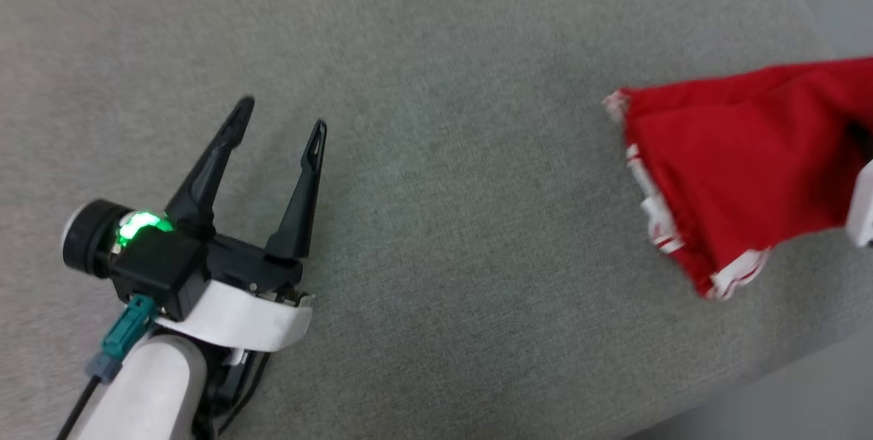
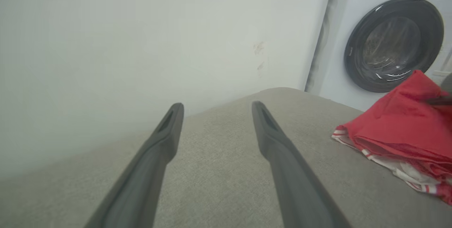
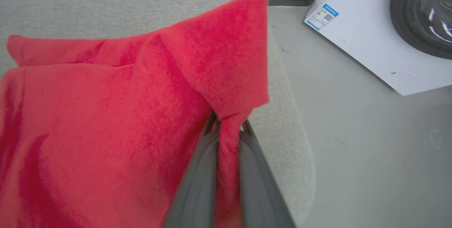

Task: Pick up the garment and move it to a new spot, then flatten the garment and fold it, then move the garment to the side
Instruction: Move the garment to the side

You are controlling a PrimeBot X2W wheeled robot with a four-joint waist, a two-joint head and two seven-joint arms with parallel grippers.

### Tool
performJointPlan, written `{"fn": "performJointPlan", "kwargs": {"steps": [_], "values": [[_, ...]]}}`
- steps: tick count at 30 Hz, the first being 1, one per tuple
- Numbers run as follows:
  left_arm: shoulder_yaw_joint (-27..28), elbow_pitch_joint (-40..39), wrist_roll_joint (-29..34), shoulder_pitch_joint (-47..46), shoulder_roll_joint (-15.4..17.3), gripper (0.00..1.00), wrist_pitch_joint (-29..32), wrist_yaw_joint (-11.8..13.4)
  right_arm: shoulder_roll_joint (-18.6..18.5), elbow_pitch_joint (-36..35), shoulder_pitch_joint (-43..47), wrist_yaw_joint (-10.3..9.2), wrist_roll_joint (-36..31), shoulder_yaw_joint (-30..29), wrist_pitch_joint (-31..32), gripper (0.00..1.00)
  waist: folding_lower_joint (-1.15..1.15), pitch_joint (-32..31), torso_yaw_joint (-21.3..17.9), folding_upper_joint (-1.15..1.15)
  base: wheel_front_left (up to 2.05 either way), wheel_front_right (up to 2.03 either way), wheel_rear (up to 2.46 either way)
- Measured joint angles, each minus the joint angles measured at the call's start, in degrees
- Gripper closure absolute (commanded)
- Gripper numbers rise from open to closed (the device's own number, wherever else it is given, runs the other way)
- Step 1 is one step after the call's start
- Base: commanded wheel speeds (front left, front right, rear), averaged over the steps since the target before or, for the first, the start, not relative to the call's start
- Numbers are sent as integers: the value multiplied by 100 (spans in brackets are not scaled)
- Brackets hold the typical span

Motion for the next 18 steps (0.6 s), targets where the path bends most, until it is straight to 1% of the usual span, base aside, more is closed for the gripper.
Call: {"fn": "performJointPlan", "kwargs": {"steps": [1, 2, 3, 4, 7, 8, 9, 13, 14, 15, 16, 18], "values": [[-26, -116, 22, -140, 63, 0, 77, -58, -3, 222, -229, 1, -241, -279, -161, 100, 0, 238, -48, 0, 0, 0, 0], [-26, -116, 22, -140, 63, 0, 77, -58, -3, 222, -229, 1, -241, -279, -161, 100, 0, 238, -48, 0, 0, 0, 0], [-45, -232, 58, -273, 118, 0, 159, -102, -19, 388, -416, 1, -534, -542, -359, 100, 0, 459, -72, 0, 0, 0, 0], [-45, -232, 58, -273, 118, 0, 159, -102, -19, 388, -416, 1, -534, -542, -359, 100, 0, 459, -72, 0, 0, 0, 0], [-67, -402, 92, -457, 190, 0, 268, -168, -14, 638, -667, 1, -950, -965, -559, 100, 0, 764, -64, 0, 0, 0, 0], [-92, -492, 110, -566, 233, 0, 333, -208, 7, 791, -809, 1, -1217, -1190, -703, 100, 0, 945, -34, 0, 0, 0, 0], [-92, -492, 110, -566, 233, 0, 333, -208, 7, 791, -809, 1, -1217, -1190, -703, 100, 0, 945, -34, 0, 0, 0, 0], [-101, -623, 129, -684, 307, 0, 411, -231, 238, 1061, -1054, 0, -1603, -1567, -1029, 100, 0, 1227, 62, 0, 0, 0, 0], [-102, -639, 147, -703, 314, 0, 426, -247, 321, 1129, -1089, 0, -1691, -1624, -1096, 93, 0, 1278, 90, 0, 0, 0, 0], [-108, -656, 153, -713, 322, 0, 427, -254, 400, 1191, -1117, 1, -1796, -1691, -1190, 52, 0, 1321, 116, 0, 0, 0, 0], [-109, -665, 152, -720, 328, 0, 435, -254, 468, 1257, -1143, 1, -1908, -1779, -1265, 0, 0, 1353, 142, 0, 0, 0, 0], [-110, -670, 151, -721, 336, 0, 449, -254, 580, 1362, -1198, 1, -2148, -1953, -1405, 0, 0, 1386, 180, 0, 0, 0, 0]]}}
